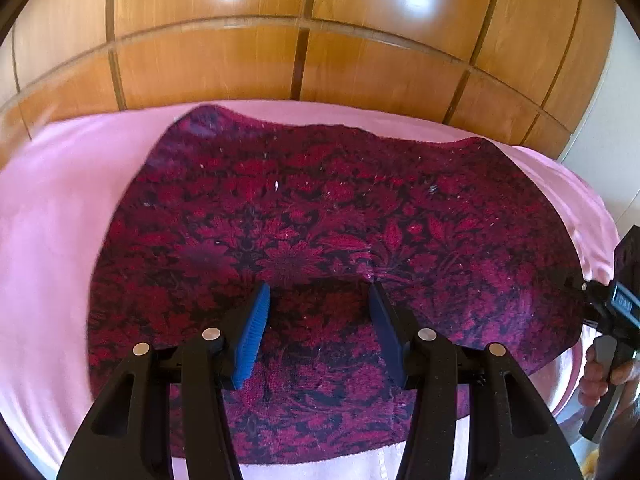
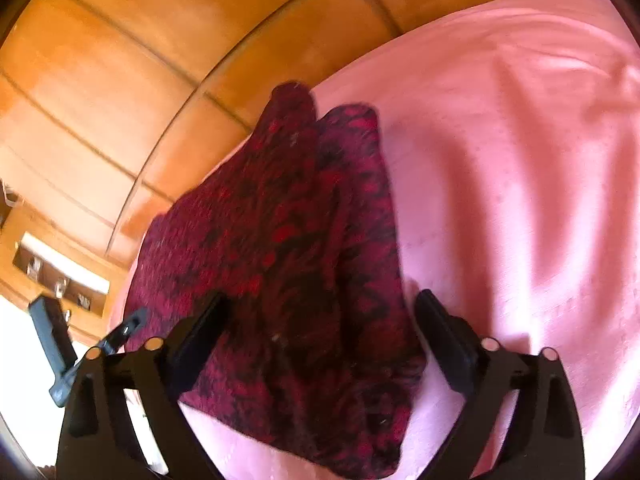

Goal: Fold small clothes
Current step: 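Grasp the garment edge with the right gripper and fold it toward the left gripper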

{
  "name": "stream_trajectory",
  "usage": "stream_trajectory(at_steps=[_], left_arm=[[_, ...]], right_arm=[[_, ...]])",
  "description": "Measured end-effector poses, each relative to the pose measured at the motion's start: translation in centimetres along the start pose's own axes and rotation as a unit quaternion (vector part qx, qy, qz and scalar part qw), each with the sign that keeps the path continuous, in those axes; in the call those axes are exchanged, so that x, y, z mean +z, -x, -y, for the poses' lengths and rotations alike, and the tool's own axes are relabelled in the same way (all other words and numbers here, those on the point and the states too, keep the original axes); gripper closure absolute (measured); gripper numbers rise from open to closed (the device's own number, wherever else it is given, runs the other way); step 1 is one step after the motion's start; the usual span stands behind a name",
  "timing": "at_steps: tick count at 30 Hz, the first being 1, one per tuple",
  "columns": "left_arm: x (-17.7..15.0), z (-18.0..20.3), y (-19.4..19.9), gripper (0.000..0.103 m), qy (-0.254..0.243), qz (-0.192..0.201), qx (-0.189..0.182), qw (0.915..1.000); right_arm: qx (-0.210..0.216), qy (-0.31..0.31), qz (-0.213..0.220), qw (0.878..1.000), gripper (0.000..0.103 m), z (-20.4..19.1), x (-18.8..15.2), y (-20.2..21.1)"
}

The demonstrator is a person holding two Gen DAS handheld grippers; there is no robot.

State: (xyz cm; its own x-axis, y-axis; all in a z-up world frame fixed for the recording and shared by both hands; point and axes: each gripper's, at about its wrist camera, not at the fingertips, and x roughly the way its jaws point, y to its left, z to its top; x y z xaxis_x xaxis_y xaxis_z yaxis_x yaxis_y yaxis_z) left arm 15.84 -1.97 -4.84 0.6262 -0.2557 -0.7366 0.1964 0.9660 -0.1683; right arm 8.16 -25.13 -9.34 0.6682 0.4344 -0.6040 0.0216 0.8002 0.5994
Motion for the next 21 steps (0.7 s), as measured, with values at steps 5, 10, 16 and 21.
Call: stream_trajectory(at_steps=[5, 10, 16, 21], left_arm=[[0.3, -0.6, -0.5, 0.053, 0.004, -0.008, -0.021, 0.9997], [0.6, -1.4, -0.6, 0.053, 0.020, -0.016, -0.045, 0.9987], [0.8, -2.4, -0.8, 0.053, 0.036, -0.025, -0.075, 0.9962], [0.8, -4.2, -0.8, 0.055, 0.057, -0.031, -0.111, 0.9917]], right_arm=[[0.005, -0.001, -0.017, 1.000, 0.031, 0.2, 0.2, -0.2], [0.017, 0.006, -0.042, 0.999, 0.046, -0.8, 0.4, 0.3], [0.031, 0.016, -0.032, 0.999, 0.061, -3.5, 1.0, 1.6], [0.063, 0.051, -0.006, 0.997, 0.067, -9.1, 2.1, 3.2]])
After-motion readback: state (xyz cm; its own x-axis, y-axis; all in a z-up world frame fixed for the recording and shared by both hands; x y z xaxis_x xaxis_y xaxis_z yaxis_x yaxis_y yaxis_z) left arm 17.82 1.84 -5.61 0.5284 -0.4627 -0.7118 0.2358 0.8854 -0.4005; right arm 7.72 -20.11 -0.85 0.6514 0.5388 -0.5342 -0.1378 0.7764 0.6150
